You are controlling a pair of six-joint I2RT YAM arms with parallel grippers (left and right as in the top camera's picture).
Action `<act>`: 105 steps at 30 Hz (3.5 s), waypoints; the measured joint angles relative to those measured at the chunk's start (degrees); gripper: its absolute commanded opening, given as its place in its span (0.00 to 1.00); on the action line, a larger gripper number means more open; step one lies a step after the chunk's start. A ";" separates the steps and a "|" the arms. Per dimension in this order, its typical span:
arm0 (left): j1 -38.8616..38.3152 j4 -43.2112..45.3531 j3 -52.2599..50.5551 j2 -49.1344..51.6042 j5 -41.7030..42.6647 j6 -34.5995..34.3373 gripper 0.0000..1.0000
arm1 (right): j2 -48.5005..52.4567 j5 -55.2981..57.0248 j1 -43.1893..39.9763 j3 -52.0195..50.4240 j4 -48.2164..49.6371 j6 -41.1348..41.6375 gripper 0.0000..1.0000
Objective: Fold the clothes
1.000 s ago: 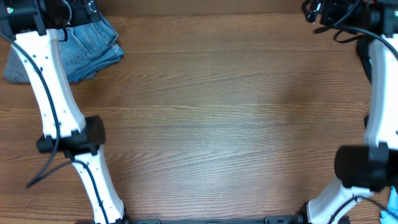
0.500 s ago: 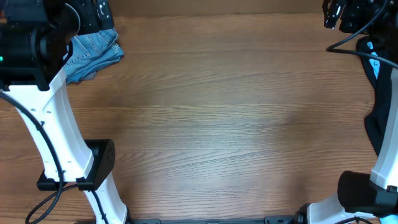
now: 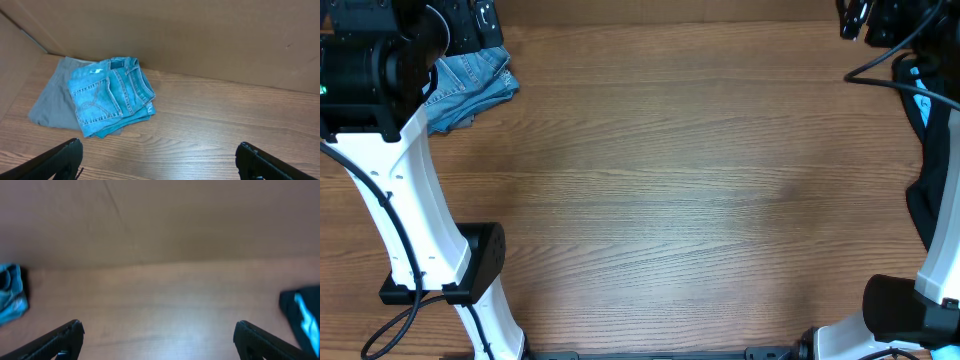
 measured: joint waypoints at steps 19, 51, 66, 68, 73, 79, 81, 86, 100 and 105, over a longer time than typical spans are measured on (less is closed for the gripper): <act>0.00 -0.02 0.00 0.00 -0.02 -0.02 1.00 | -0.57 -15.41 -0.37 -0.07 -8.59 -1.62 1.00; 0.00 -0.68 0.00 0.00 1.60 -0.85 1.00 | -75.47 1.99 -0.79 -64.54 21.20 7.93 1.00; 0.00 -0.70 0.00 0.00 1.81 -0.85 1.00 | -95.67 2.25 -0.79 -99.56 42.75 5.92 1.00; 0.00 -0.70 0.00 0.00 1.81 -0.85 1.00 | -97.04 2.40 -0.79 -104.30 46.27 5.88 1.00; 0.00 -0.70 0.00 0.00 1.81 -0.85 1.00 | -98.25 2.45 -0.79 -114.53 55.67 5.79 1.00; 0.00 -0.70 0.00 0.00 1.81 -0.85 1.00 | -98.38 4.28 -0.79 -123.62 64.30 5.75 1.00; 0.00 -0.70 0.00 0.00 1.81 -0.85 1.00 | -98.40 5.38 -0.79 -125.85 65.59 5.77 1.00; 0.00 -0.68 0.00 0.00 1.81 -0.85 1.00 | -98.44 7.87 -0.83 -126.49 63.76 5.77 1.00; 0.00 -0.68 0.00 0.00 1.81 -0.85 1.00 | -98.42 10.27 -0.83 -126.49 63.12 5.79 1.00; 0.00 -0.70 0.00 0.00 1.81 -0.85 1.00 | -98.42 10.38 -0.83 -126.49 63.12 5.79 1.00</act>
